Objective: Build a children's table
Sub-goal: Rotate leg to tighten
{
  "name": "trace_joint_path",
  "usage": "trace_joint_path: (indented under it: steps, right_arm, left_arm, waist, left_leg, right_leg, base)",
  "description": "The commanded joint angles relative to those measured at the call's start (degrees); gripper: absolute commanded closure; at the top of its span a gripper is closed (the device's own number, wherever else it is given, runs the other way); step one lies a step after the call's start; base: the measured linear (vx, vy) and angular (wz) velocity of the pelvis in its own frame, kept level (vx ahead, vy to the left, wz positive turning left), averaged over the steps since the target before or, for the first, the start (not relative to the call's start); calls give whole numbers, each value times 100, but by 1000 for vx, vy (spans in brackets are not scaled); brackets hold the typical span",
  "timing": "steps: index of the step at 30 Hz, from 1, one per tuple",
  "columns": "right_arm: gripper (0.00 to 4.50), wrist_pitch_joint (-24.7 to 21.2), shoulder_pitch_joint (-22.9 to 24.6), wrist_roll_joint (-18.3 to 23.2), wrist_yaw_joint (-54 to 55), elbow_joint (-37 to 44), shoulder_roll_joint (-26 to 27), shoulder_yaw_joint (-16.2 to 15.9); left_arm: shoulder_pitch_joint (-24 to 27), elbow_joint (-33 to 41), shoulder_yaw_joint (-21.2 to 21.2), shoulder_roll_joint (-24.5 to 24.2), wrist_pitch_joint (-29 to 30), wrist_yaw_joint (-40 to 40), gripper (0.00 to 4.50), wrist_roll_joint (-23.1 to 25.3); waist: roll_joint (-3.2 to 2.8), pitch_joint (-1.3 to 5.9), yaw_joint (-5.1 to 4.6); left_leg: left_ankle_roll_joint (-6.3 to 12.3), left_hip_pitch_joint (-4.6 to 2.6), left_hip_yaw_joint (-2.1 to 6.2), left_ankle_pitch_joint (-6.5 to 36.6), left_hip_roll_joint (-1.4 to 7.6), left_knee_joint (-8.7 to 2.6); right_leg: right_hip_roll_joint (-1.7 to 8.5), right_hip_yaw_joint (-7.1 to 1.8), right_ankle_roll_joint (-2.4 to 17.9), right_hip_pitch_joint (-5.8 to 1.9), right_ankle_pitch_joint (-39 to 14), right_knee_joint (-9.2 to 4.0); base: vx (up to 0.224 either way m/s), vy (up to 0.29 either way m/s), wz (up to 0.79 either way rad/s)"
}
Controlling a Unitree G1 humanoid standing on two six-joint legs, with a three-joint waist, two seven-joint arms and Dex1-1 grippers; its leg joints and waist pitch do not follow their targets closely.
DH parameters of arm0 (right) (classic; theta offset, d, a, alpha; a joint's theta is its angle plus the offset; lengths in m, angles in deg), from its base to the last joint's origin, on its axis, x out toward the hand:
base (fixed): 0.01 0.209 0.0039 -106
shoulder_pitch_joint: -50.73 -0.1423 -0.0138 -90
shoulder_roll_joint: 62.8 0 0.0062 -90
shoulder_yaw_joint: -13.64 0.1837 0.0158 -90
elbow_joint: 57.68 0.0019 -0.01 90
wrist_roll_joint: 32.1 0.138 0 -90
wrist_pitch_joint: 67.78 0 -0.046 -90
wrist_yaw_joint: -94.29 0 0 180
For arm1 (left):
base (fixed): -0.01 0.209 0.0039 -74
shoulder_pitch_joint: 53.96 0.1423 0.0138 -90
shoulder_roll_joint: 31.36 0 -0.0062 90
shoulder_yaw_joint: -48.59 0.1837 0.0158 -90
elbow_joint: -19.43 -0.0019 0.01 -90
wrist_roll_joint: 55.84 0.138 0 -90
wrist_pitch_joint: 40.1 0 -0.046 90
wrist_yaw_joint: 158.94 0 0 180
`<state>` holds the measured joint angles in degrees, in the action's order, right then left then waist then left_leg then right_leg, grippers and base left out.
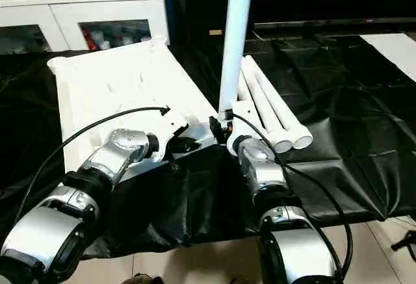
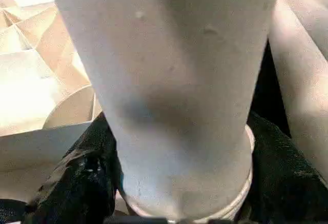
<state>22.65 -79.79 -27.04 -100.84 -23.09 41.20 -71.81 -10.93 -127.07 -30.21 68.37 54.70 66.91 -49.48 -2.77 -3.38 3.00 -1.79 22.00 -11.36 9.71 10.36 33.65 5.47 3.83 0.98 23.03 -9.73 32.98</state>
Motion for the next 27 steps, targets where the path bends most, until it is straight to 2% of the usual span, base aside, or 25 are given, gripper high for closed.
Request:
trace_joint_path:
  steps: [1, 3, 5, 7, 11, 12, 13, 15, 16, 19, 21, 22, 23, 24, 25, 26, 27]
  right_arm:
    - [169, -95, 0, -21, -246, -304, 530, -277]
    - [169, -8, -40, 36, -277, -371, 544, -210]
    - [113, 32, -63, 70, -297, -411, 550, -172]
    - [99, 144, -131, 138, -420, -482, 540, -87]
    - [62, 284, -106, 152, -863, -330, 444, -130]
    - [50, 309, -23, 73, -1216, -144, 293, -281]
    - [50, 323, 0, 51, -1308, -101, 256, -317]
    - [35, 339, 97, -13, -1632, 52, 103, -430]
    - [35, 324, 164, -14, -1834, 165, 11, -488]
    - [35, 300, 383, 6, -2510, 542, -306, -677]
    - [35, 295, 536, 16, -3007, 816, -544, -788]
    - [35, 273, 591, 34, -3195, 919, -630, -825]
    - [35, 265, 605, 39, -3244, 946, -652, -834]
    - [35, 188, 751, 96, -3753, 1232, -880, -950]
    - [35, 133, 845, 129, -4113, 1418, -1044, -1059]
    - [35, 62, 945, 159, -4492, 1628, -1224, -1187]
    - [35, 10, 997, 177, -4667, 1747, -1317, -1255]
  left_arm:
    - [-122, 280, -31, 178, -120, -410, 450, -74]
    - [-108, 286, 2, 146, -154, -376, 450, -61]
    - [-99, 297, 13, 136, -170, -345, 450, -47]
    - [-41, 367, 25, 89, -239, -167, 450, -38]
    - [91, 515, 90, -62, -436, 309, 450, -70]
    - [169, 608, 138, -193, -600, 669, 450, -117]
    - [186, 627, 149, -221, -651, 748, 450, -128]
    - [243, 695, 187, -323, -709, 1029, 450, -171]
    - [272, 724, 221, -384, -770, 1170, 450, -173]
    - [357, 809, 301, -555, -922, 1610, 450, -209]
    - [393, 843, 316, -651, -989, 1895, 450, -250]
    - [397, 843, 314, -680, -1003, 1985, 450, -266]
    - [397, 842, 313, -687, -1006, 2007, 450, -271]
    - [403, 850, 314, -760, -1022, 2286, 450, -323]
    - [404, 854, 331, -814, -1055, 2466, 450, -345]
    - [404, 854, 351, -872, -1088, 2664, 450, -363]
    - [400, 846, 365, -904, -1098, 2758, 450, -374]
  waist:
    - [50, 360, -10]
    - [45, 363, -9]
    - [48, 361, -14]
    - [48, 359, -22]
    - [37, 366, -44]
    - [45, 384, -66]
    - [43, 385, -71]
    - [36, 407, -60]
    - [42, 419, -28]
    - [36, 441, 65]
    - [11, 475, 111]
    - [23, 499, 150]
    - [20, 513, 183]
    - [24, 521, 231]
    - [-8, 522, 245]
    - [4, 533, 262]
    - [6, 515, 288]
  left_leg:
    - [-24, -187, 192, 2357, 254, -490]
    - [0, -190, 184, 2351, 252, -487]
    - [17, -184, 179, 2361, 246, -484]
    - [41, -172, 187, 2346, 250, -488]
    - [70, -157, 189, 2326, 258, -494]
    - [110, -106, 191, 2169, 263, -498]
    - [133, -91, 192, 2109, 267, -502]
    - [189, -113, 158, 1917, 276, -478]
    - [272, -130, 120, 1767, 276, -442]
    - [431, -107, 100, 1388, 295, -411]
    - [531, -113, 89, 1086, 311, -374]
    - [612, -119, 76, 870, 304, -344]
    - [695, -92, 82, 637, 309, -323]
    - [771, -111, 73, 550, 303, -302]
    - [800, -107, 79, 525, 299, -294]
    - [858, -101, 78, 468, 308, -279]
    - [879, -96, 79, 513, 308, -282]
  right_leg:
    - [357, -173, 868, -151, -2559, -504]
    - [361, -184, 930, -148, -2472, -496]
    - [365, -187, 949, -151, -2469, -498]
    - [373, -184, 952, -164, -2509, -497]
    - [369, -186, 981, -171, -2389, -483]
    - [366, -190, 1053, -215, -2114, -435]
    - [363, -189, 1077, -229, -2008, -425]
    - [349, -200, 1221, -216, -1620, -376]
    - [347, -205, 1332, -213, -1441, -358]
    - [337, -198, 1399, -249, -978, -296]
    - [333, -197, 1516, -247, -501, -216]
    - [312, -185, 1576, -262, -167, -179]
    - [318, -184, 1641, -271, 162, -118]
    - [312, -175, 1660, -258, 314, -110]
    - [312, -174, 1670, -265, 360, -104]
    - [310, -176, 1677, -257, 471, -86]
    - [304, -171, 1661, -259, 400, -102]
  base:
    - [0, 0, 0]
    - [0, 0, 0]
    - [0, 0, 0]
    - [0, 0, 0]
    - [0, 0, 0]
    - [0, 0, 0]
    - [0, 0, 0]
    - [0, 0, 0]
    - [0, 0, 0]
    - [38, -10, 3]
    - [62, -15, 3]
    - [61, -14, 3]
    - [0, 0, 0]
    - [0, 0, 0]
    - [0, 0, 0]
    - [0, 0, 0]
    - [0, 0, 0]
